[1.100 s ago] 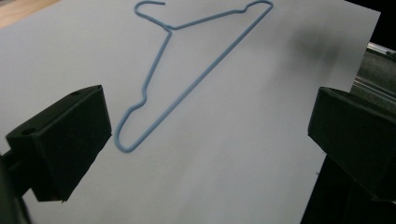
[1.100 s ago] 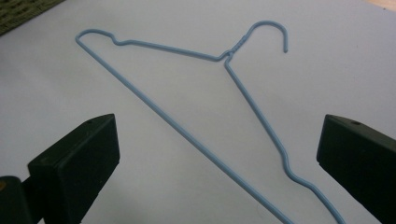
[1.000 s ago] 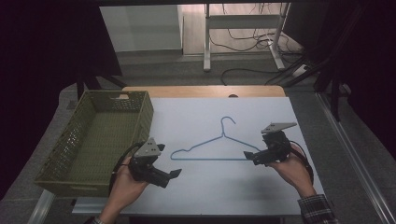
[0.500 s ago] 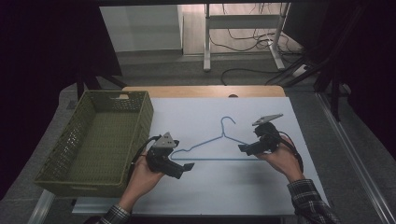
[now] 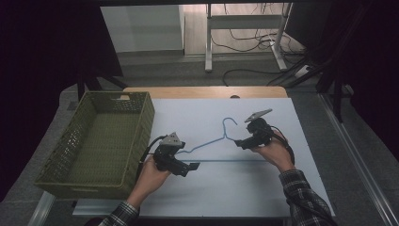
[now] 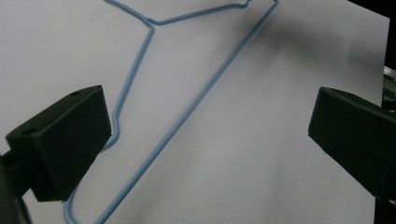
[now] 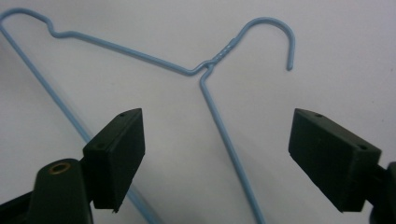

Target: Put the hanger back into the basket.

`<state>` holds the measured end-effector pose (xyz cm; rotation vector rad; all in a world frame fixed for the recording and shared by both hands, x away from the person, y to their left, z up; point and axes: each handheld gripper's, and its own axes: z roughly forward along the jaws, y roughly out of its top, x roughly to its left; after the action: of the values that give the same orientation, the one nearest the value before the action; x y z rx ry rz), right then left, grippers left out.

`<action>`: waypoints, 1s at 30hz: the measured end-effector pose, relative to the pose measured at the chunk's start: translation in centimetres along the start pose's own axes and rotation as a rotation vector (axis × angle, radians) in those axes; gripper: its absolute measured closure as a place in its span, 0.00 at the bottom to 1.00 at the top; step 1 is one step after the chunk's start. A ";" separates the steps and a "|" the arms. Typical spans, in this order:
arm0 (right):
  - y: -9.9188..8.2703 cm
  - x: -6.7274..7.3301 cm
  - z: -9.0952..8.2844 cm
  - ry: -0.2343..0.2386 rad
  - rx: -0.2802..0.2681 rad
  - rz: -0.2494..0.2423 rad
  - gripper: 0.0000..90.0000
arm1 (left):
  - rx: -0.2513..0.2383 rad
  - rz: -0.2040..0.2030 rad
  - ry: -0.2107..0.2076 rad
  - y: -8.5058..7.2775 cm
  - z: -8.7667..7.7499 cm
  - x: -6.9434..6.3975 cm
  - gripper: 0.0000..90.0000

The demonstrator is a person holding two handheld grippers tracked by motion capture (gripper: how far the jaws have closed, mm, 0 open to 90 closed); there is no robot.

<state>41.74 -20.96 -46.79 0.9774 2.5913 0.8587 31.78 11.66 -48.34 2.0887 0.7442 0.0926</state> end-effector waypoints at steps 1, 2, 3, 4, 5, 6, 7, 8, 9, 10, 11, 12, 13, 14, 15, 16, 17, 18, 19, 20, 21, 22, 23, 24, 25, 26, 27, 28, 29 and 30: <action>0.1 -0.1 0.3 0.007 0.006 -0.006 0.27 | 0.002 -0.002 -0.001 -0.1 0.1 0.1 0.00; 0.2 -0.2 0.6 0.016 0.010 -0.016 0.30 | 0.000 -0.005 -0.002 -0.3 0.1 0.3 0.00; 0.3 -0.2 0.9 0.017 0.015 -0.029 0.35 | -0.004 -0.009 -0.006 -0.4 0.2 0.3 0.00; 0.3 -0.4 1.1 0.033 0.024 -0.035 0.39 | -0.009 -0.014 -0.008 -0.5 0.2 0.4 0.00; 0.5 -0.6 1.7 0.052 0.035 -0.039 0.45 | -0.009 -0.017 -0.008 -0.7 0.3 0.5 0.00; 0.5 -0.6 1.7 0.052 0.035 -0.039 0.45 | -0.007 -0.019 -0.007 -0.7 0.3 0.6 0.00; 0.5 -0.6 1.9 0.056 0.039 -0.039 0.50 | 0.004 -0.022 -0.004 -0.9 0.5 0.7 0.00; 0.5 -0.7 2.3 0.067 0.046 -0.041 0.54 | 0.009 -0.022 0.003 -0.9 0.5 0.7 0.00; 0.5 -0.8 2.4 0.066 0.047 -0.046 0.57 | 0.020 -0.020 0.013 -1.0 0.6 0.8 0.00; 0.5 -0.9 2.7 0.065 0.048 -0.056 0.64 | 0.023 -0.023 0.016 -1.1 0.7 0.8 0.00; 0.5 -0.9 2.9 0.072 0.052 -0.059 0.67 | 0.023 -0.021 0.019 -1.1 0.7 0.9 0.00; 0.5 -1.0 3.1 0.071 0.053 -0.066 0.71 | 0.021 -0.020 0.023 -1.2 0.7 0.9 0.00; 0.5 -1.1 3.3 0.071 0.057 -0.076 0.75 | 0.021 -0.020 0.028 -1.2 0.8 0.9 0.00; 0.5 -1.1 3.4 0.073 0.060 -0.080 0.77 | 0.023 -0.019 0.031 -1.1 0.8 0.8 0.00; 0.5 -1.2 3.6 0.075 0.065 -0.085 0.80 | 0.027 -0.015 0.028 -1.1 0.8 0.8 0.00; 0.5 -1.3 3.7 0.076 0.070 -0.095 0.81 | 0.029 -0.013 0.029 -1.0 0.9 0.7 0.00; 0.5 -1.3 3.8 0.071 0.078 -0.099 0.82 | 0.035 -0.007 0.035 -0.9 0.9 0.7 0.00; 0.5 -1.3 4.0 0.068 0.080 -0.107 0.83 | 0.036 -0.007 0.039 -0.9 1.0 0.6 0.00; 0.5 -1.4 4.0 0.072 0.085 -0.107 0.83 | 0.042 -0.001 0.041 -0.8 1.0 0.5 0.00; 0.5 -1.5 4.2 0.078 0.088 -0.109 0.84 | 0.040 -0.003 0.042 -0.7 1.0 0.5 0.00; 0.5 -1.5 4.3 0.078 0.091 -0.111 0.85 | 0.044 0.000 0.041 -0.7 1.1 0.5 0.00; 0.5 -1.5 4.4 0.080 0.097 -0.115 0.85 | 0.050 0.001 0.043 -0.6 1.1 0.5 0.00; 0.5 -1.6 4.5 0.084 0.103 -0.118 0.86 | 0.045 -0.004 0.045 -0.6 1.2 0.4 0.00; 0.5 -1.6 4.7 0.085 0.110 -0.125 0.87 | 0.046 -0.005 0.046 -0.6 1.3 0.4 0.00; 0.4 -1.6 4.9 0.084 0.133 -0.138 0.90 | 0.055 0.003 0.050 -0.6 1.3 0.5 0.00; 0.4 -1.6 4.9 0.089 0.127 -0.142 0.92 | 0.055 0.003 0.050 -0.6 1.3 0.5 0.00; 0.4 -1.6 4.9 0.089 0.127 -0.142 0.92 | 0.055 0.001 0.050 -0.5 1.4 0.4 0.00; 0.3 -1.8 5.0 0.104 0.120 -0.132 0.95 | 0.058 0.003 0.051 -0.5 1.4 0.5 0.00; 0.3 -1.8 5.0 0.104 0.120 -0.132 0.95 | 0.055 -0.002 0.053 -0.4 1.4 0.5 0.00; 0.3 -1.9 4.9 0.108 0.118 -0.134 0.95 | 0.059 0.000 0.055 -0.4 1.4 0.5 0.00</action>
<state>45.31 -19.84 -50.53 0.7958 2.7901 0.7511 32.49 11.08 -49.59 2.1494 0.7884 0.1298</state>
